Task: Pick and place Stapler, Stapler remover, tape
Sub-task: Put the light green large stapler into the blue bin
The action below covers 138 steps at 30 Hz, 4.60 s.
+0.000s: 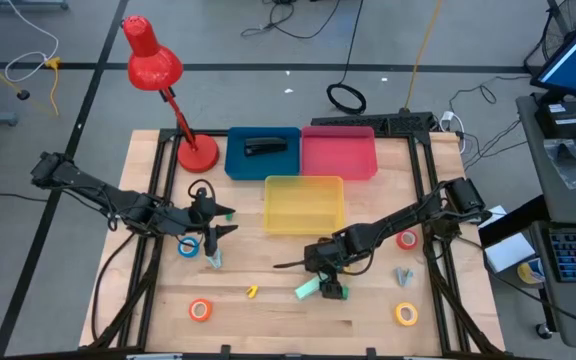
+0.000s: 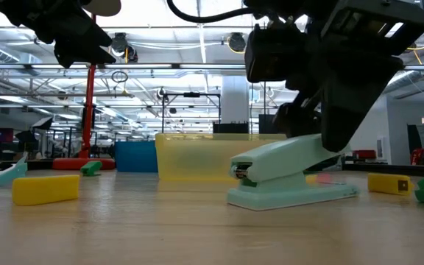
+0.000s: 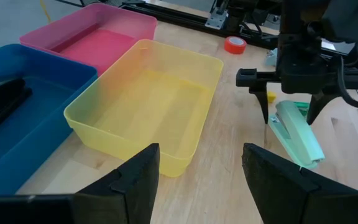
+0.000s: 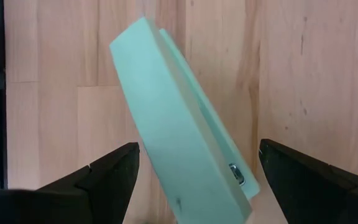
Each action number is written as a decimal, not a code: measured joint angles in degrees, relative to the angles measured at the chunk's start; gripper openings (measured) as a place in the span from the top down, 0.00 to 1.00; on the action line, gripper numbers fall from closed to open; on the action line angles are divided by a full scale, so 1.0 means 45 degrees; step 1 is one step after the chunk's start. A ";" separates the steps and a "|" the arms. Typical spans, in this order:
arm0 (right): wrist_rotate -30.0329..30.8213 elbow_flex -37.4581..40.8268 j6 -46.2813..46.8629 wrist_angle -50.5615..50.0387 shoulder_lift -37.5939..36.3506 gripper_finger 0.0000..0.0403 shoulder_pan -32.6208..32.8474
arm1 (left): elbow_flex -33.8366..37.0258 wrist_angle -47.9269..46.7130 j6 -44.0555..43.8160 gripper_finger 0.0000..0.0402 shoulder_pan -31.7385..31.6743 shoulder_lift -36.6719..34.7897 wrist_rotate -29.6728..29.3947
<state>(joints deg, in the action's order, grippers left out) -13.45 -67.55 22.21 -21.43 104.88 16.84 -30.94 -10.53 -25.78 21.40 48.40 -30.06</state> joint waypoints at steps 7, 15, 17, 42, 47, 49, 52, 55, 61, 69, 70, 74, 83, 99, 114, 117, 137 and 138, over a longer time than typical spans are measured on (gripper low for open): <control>0.0111 0.0000 -0.1111 0.0048 0.0000 0.22 0.0000 | 0.0000 -0.0090 0.0005 0.43 0.0000 0.0000 0.0000; 0.0735 -0.0005 -0.1856 -0.0091 -0.0005 0.35 0.0000 | -0.0005 -0.0095 0.0005 0.43 0.0002 0.0000 0.0005; 0.0733 -0.0005 -0.1872 -0.0297 -0.0005 0.41 0.0000 | 0.0000 -0.0090 0.0007 0.43 0.0000 0.0000 0.0000; 0.0661 -0.0015 -0.1534 -0.0564 -0.0290 0.71 0.0005 | -0.0005 0.0348 0.0005 0.43 0.0001 0.0005 0.0002; 0.0884 -0.0019 -0.1049 -0.0388 -0.1066 0.71 -0.0003 | -0.0005 0.1076 0.0510 0.43 0.0002 0.0009 0.0166; 0.1309 -0.0020 -0.0830 -0.0259 -0.1533 0.71 0.0000 | -0.0005 0.1774 0.1030 0.43 0.0002 0.0058 0.0338; 0.2345 -0.0166 -0.0620 -0.0156 -0.2174 0.71 0.0000 | -0.0009 0.2916 0.2072 0.43 0.0049 0.0285 0.0385; 0.3589 -0.0666 -0.0739 -0.0165 -0.2580 0.71 -0.0083 | -0.0244 0.3840 0.3079 0.43 0.0104 0.0754 0.0408; 0.5059 -0.1842 -0.1534 -0.0328 -0.2773 0.71 -0.0533 | -0.1746 0.3414 0.4161 0.43 0.0094 0.2242 0.0437; 0.5206 -0.2025 -0.1812 -0.1040 -0.2754 0.71 -0.1322 | -0.5512 -0.1146 0.4341 0.43 -0.0240 0.4204 0.0568; 0.5363 -0.2025 -0.1838 -0.1043 -0.2754 0.71 -0.1371 | -0.5926 -0.1618 0.4361 0.43 -0.0332 0.4462 0.0680; 0.5378 -0.2025 -0.1892 -0.1024 -0.2764 0.71 -0.1623 | -0.7464 -0.3280 0.4396 0.43 -0.0852 0.5558 0.1299; 0.5689 -0.2025 -0.1830 -0.0953 -0.2764 0.71 -0.1702 | -0.9594 -0.5011 0.5160 0.43 -0.2033 0.8017 0.2483; 0.5710 -0.2001 -0.1757 -0.0763 -0.2764 0.71 -0.1554 | -1.0856 -0.5968 0.5417 0.43 -0.3232 1.0134 0.4029; 0.5174 -0.2001 -0.1838 -0.0700 -0.2759 0.70 -0.1565 | -1.0948 -0.6006 0.5381 0.70 -0.3835 1.0253 0.6313; 0.4578 -0.2002 -0.1792 -0.0740 -0.2759 0.66 -0.1665 | -1.0948 -0.6042 0.5146 0.70 -0.3806 1.0231 0.6183; 0.4267 -0.2025 -0.0377 -0.3827 -0.3327 0.46 -0.1631 | -1.0914 -0.9357 0.5553 0.70 -0.5964 0.8838 0.2180; 0.4276 -0.2025 -0.0374 -0.3944 -0.3431 0.47 -0.1640 | -1.0916 -0.8986 0.5832 0.70 -0.6317 0.8771 0.2349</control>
<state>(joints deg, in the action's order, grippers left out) 5.79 -76.66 20.52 -39.17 89.44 9.46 -80.06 -50.97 0.47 -7.03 87.87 -19.49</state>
